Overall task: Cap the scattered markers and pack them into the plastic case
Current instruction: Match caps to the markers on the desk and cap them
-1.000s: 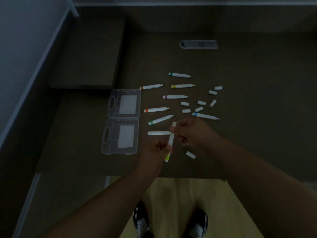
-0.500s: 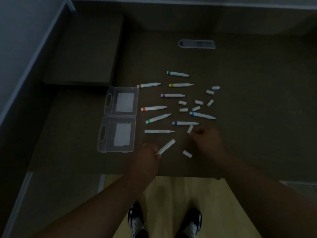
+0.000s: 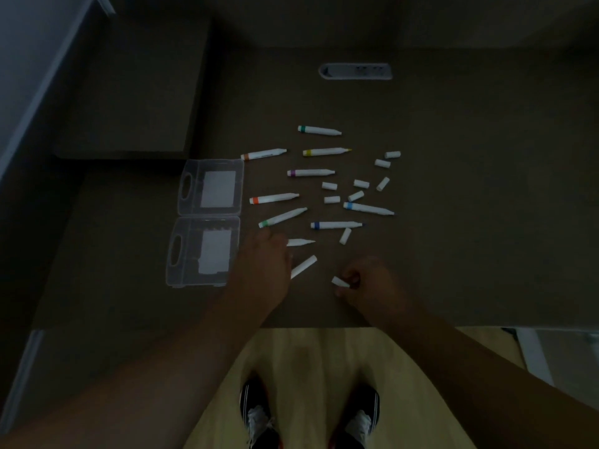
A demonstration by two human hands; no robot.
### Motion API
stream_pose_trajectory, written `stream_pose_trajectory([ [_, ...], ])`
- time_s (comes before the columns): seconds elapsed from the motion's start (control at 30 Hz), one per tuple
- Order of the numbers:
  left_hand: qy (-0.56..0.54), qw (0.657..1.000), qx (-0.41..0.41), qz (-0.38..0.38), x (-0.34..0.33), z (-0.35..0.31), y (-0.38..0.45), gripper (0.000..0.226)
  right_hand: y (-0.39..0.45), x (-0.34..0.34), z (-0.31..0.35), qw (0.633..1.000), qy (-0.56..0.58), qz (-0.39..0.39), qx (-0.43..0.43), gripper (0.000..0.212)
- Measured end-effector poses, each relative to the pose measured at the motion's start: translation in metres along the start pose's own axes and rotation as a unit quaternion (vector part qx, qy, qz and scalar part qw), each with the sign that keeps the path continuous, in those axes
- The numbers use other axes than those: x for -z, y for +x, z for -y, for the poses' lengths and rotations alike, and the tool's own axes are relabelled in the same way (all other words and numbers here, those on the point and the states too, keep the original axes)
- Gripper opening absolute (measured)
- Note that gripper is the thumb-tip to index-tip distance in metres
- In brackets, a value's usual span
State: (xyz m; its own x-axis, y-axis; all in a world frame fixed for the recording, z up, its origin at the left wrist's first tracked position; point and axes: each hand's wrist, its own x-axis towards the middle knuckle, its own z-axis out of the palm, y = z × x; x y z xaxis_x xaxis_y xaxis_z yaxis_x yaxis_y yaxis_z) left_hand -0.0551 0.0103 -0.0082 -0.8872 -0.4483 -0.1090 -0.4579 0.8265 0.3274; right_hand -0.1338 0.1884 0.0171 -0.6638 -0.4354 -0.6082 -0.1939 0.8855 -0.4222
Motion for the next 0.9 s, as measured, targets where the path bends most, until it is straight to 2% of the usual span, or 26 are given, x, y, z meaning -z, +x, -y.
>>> stream_pose_trajectory([
  [0.1,0.06,0.997,-0.041,0.0,0.001,-0.001,0.024,0.029,0.002,0.0,0.0,1.0,-0.016,-0.003,0.008,0.036],
  [0.2,0.11,0.992,-0.054,0.043,0.002,-0.005,0.035,0.029,0.007,-0.001,0.001,0.999,-0.044,0.02,0.008,0.036],
  [0.3,0.126,0.987,-0.044,0.093,0.002,-0.005,0.04,0.023,0.01,-0.004,0.0,0.999,-0.031,0.004,0.011,0.028],
  [0.37,0.08,0.988,-0.011,0.131,0.003,-0.004,0.041,0.023,0.011,-0.005,-0.001,1.0,-0.011,-0.002,0.005,0.025],
  [0.47,-0.109,0.984,0.062,0.13,0.012,-0.009,0.037,0.025,0.011,-0.002,0.002,0.991,0.128,-0.012,-0.026,0.021],
  [0.53,-0.288,0.939,0.144,0.124,0.023,-0.014,0.034,0.022,0.009,0.004,0.006,0.969,0.241,-0.008,-0.053,0.019],
  [0.63,-0.475,0.829,0.247,0.163,0.036,-0.019,0.032,0.008,0.006,0.016,0.016,0.927,0.367,0.015,-0.071,0.015],
  [0.73,-0.556,0.761,0.276,0.188,0.04,-0.022,0.03,0.012,0.002,0.023,0.026,0.865,0.491,0.064,-0.085,0.015],
  [0.8,-0.588,0.731,0.286,0.196,0.041,-0.025,0.028,0.015,0.002,0.026,0.033,0.812,0.563,0.095,-0.122,0.017],
  [0.9,-0.633,0.691,0.28,0.209,0.04,-0.029,0.024,0.008,0.001,0.028,0.041,0.739,0.632,0.142,-0.184,0.019],
])
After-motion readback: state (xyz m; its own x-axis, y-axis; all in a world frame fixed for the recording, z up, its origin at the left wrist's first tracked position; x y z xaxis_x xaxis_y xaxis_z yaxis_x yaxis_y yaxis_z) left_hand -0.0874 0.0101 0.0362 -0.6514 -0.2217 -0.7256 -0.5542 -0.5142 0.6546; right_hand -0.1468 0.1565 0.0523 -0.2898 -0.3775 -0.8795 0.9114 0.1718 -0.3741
